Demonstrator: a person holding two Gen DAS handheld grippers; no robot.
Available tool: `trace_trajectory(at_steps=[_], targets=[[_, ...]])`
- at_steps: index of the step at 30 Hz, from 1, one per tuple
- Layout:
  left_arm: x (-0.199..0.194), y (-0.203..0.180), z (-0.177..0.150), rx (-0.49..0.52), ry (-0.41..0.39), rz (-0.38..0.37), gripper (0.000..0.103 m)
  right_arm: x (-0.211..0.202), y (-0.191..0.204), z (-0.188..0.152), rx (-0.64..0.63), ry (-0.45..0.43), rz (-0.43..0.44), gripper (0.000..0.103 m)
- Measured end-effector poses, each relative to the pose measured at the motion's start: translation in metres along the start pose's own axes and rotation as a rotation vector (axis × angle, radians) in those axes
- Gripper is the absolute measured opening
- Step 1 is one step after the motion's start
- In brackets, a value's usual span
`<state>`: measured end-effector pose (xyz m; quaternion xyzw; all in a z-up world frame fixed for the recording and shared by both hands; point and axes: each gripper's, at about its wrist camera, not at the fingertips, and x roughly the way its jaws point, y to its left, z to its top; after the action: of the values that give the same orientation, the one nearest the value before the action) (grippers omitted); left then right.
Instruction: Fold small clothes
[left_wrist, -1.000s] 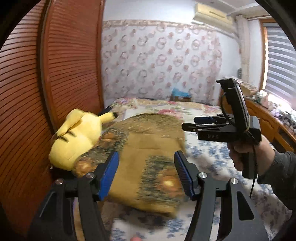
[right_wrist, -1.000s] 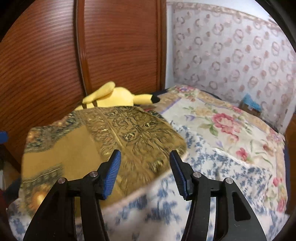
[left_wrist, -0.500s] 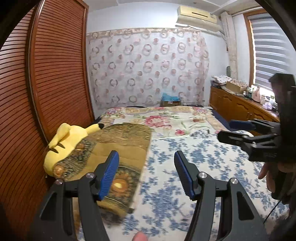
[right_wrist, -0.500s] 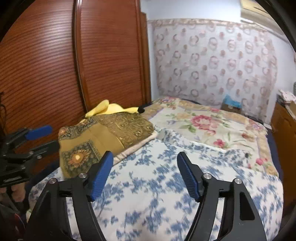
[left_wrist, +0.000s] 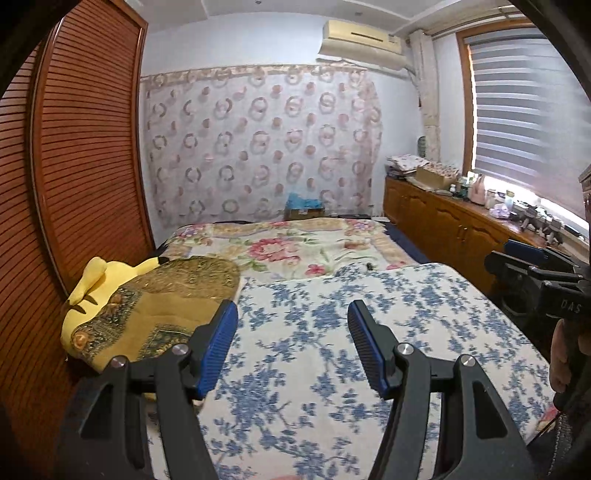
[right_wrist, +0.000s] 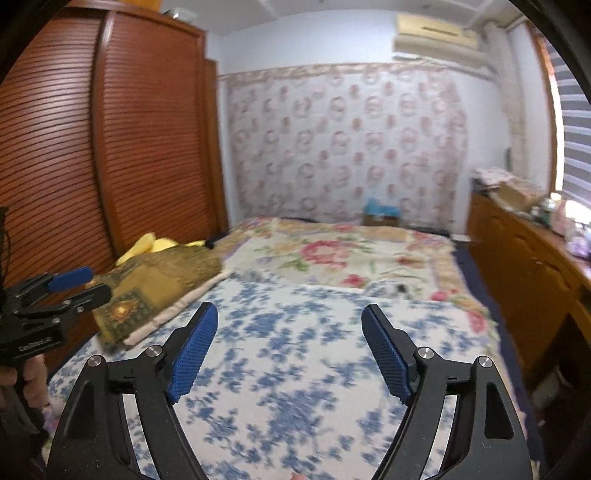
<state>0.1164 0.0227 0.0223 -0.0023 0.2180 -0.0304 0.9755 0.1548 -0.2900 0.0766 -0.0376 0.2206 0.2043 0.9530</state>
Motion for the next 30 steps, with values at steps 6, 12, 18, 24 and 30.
trace_trajectory(at_steps=[6, 12, 18, 24, 30], targets=[[-0.013, -0.016, 0.004, 0.003, -0.014, -0.021, 0.062, -0.026, -0.017, -0.004, 0.030, -0.032, -0.062, 0.082], [-0.022, -0.025, 0.010, 0.010, -0.031, -0.023, 0.062, -0.037, -0.027, -0.007, 0.047, -0.052, -0.079, 0.082], [-0.024, -0.026, 0.011, 0.008, -0.036, -0.022, 0.062, -0.039, -0.030, -0.009, 0.051, -0.049, -0.082, 0.082], [-0.024, -0.025, 0.011, 0.007, -0.037, -0.023, 0.062, -0.039, -0.032, -0.011, 0.052, -0.045, -0.076, 0.082], [-0.026, -0.026, 0.012, 0.006, -0.039, -0.022, 0.062, -0.039, -0.032, -0.013, 0.051, -0.044, -0.074, 0.082]])
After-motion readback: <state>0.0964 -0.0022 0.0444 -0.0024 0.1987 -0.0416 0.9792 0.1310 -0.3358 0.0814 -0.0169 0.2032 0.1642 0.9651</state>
